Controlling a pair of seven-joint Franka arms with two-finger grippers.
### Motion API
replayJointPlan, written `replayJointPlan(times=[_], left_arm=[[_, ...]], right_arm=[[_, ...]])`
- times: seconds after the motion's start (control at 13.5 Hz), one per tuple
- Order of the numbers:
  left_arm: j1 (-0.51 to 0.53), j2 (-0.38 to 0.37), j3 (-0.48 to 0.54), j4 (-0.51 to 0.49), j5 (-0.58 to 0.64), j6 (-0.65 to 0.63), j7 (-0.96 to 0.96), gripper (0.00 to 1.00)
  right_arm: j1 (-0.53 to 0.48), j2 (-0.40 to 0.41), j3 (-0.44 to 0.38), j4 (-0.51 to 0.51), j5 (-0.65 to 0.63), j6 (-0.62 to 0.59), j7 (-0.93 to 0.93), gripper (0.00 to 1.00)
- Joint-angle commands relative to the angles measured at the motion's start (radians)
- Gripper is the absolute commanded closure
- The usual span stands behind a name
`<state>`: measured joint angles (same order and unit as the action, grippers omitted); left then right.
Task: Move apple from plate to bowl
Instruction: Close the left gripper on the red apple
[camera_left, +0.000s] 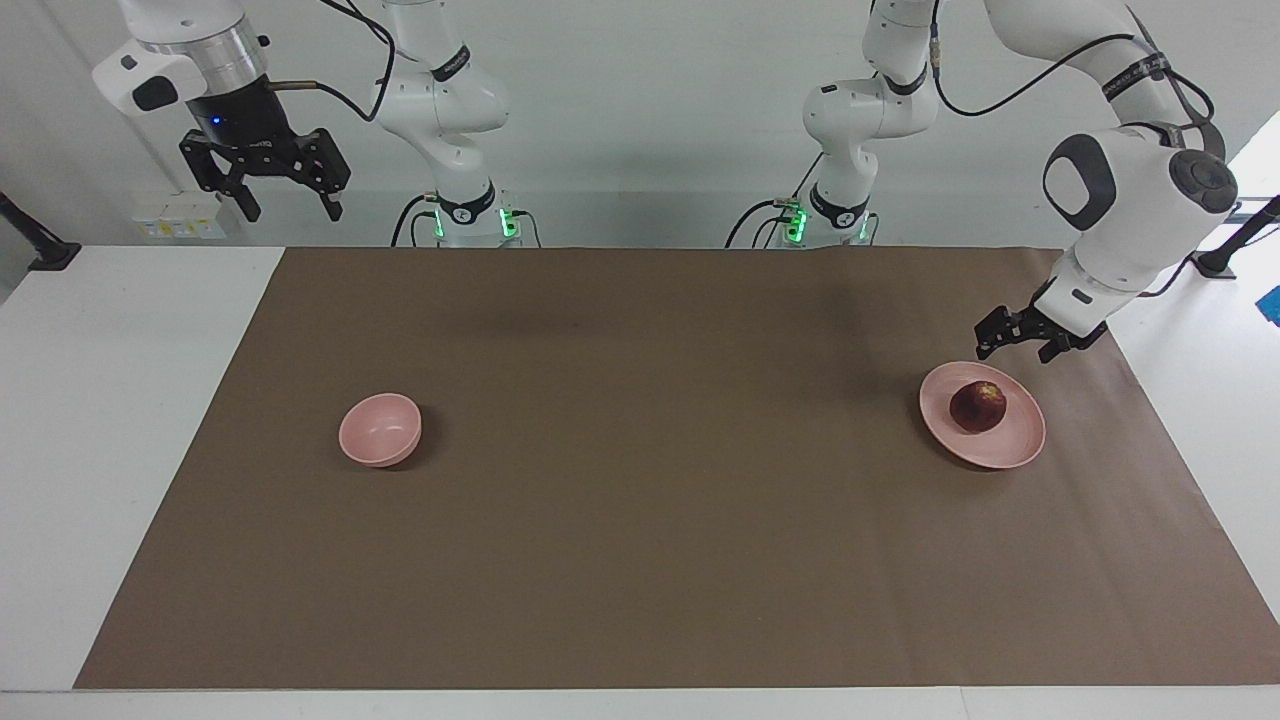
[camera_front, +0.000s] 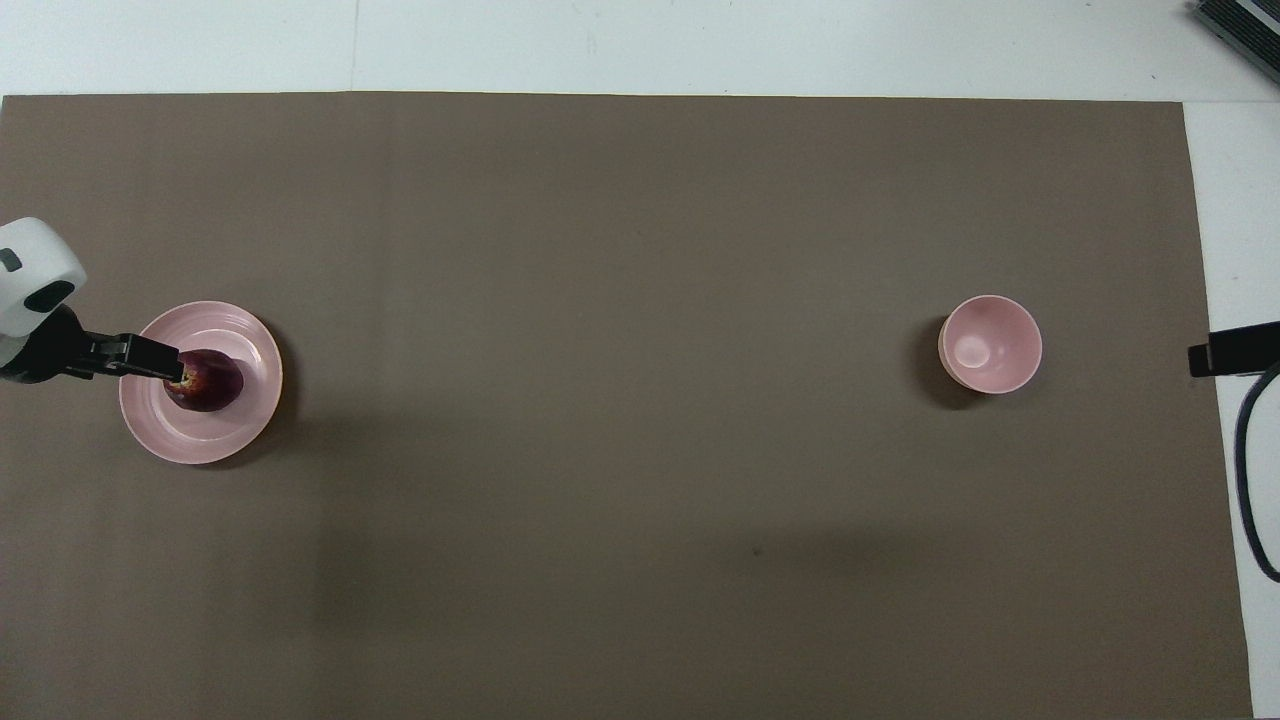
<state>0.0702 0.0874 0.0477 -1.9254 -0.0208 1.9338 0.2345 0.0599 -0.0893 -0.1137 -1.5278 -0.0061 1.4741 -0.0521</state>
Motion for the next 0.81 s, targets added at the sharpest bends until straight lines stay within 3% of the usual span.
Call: replayJointPlan(times=[0.0,0.3,0.74], left_arm=[[0.028,0.041,-0.005,-0.058,0.005,0.117,0.046,0.0],[0.028,0.12,-0.006,-0.081,0.005,0.232,0.037,0.0],[0.023,0.137,-0.006,-0.107,-0.039,0.244,0.003,0.0]], right_arm=[[-0.006,-0.009,-0.001,-0.014,0.0,0.005,-0.02,0.0],[-0.019,-0.01,-0.007,-0.014,0.0,-0.023,-0.021,0.0],[-0.017,-0.018,-0.006,-0.02,0.0,-0.035,-0.028,0.0]])
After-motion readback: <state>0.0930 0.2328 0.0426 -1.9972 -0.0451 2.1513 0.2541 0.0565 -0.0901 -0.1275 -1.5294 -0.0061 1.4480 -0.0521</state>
